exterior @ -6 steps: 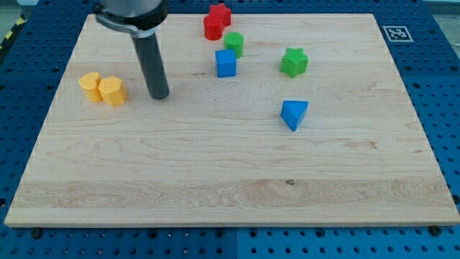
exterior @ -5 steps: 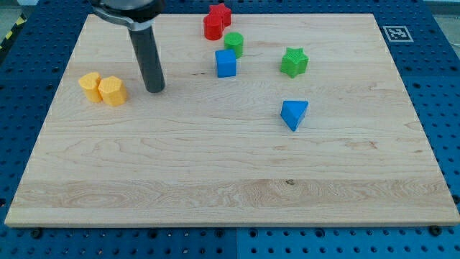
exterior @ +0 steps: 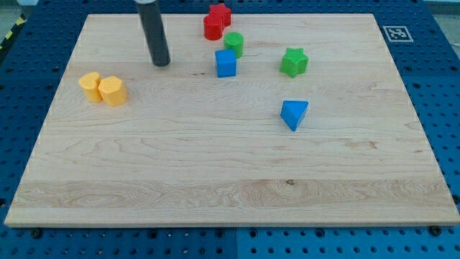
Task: Push blue cube above blue triangle
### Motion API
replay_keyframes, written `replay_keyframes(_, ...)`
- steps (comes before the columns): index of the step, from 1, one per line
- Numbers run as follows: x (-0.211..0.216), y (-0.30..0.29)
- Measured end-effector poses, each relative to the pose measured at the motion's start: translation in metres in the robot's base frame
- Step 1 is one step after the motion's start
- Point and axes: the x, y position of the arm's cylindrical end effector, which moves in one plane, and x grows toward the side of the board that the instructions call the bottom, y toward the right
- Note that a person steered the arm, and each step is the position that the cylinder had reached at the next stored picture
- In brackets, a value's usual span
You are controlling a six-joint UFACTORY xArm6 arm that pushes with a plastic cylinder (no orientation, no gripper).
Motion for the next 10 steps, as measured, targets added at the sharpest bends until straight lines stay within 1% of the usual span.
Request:
replay_keyframes(1, -0.009, 0.029)
replay_keyframes(3, 0.011, 0.110)
replay_keyframes(4, 0.030, 0.152)
replay_keyframes(6, 0.070, 0.181)
replay_keyframes(9, 0.104, 0.182)
replay_keyframes(10, 0.104, 0.213)
